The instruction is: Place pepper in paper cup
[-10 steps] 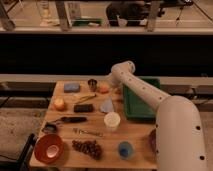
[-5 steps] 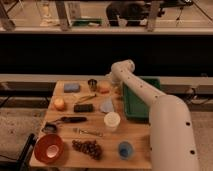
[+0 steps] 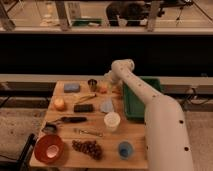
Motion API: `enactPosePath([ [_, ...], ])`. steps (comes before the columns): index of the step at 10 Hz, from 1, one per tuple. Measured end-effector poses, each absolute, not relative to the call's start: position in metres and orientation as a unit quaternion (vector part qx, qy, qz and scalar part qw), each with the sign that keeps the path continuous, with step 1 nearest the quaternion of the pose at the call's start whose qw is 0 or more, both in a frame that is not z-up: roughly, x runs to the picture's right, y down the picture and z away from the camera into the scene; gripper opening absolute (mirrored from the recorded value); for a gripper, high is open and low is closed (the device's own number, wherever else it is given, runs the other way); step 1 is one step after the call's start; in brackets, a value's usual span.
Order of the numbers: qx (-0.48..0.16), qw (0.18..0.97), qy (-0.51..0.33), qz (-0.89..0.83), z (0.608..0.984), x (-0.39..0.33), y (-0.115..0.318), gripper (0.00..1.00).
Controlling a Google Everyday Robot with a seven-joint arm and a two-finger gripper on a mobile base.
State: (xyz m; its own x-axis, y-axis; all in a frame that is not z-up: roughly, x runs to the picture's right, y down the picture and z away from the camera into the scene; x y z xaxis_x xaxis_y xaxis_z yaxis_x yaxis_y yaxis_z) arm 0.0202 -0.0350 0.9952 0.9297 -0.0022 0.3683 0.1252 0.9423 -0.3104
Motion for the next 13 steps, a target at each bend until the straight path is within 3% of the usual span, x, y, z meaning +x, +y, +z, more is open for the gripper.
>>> enactPosePath([
  [4, -0.183, 0.962, -0.203, -0.019, 1.001, 0.007, -0.025, 0.78],
  [7, -0.192, 0.959, -0.21, -0.011, 1.007, 0.0, -0.02, 0.63],
  [13, -0.215, 0.953, -0.212, -0.002, 1.016, 0.0, -0.012, 0.63],
])
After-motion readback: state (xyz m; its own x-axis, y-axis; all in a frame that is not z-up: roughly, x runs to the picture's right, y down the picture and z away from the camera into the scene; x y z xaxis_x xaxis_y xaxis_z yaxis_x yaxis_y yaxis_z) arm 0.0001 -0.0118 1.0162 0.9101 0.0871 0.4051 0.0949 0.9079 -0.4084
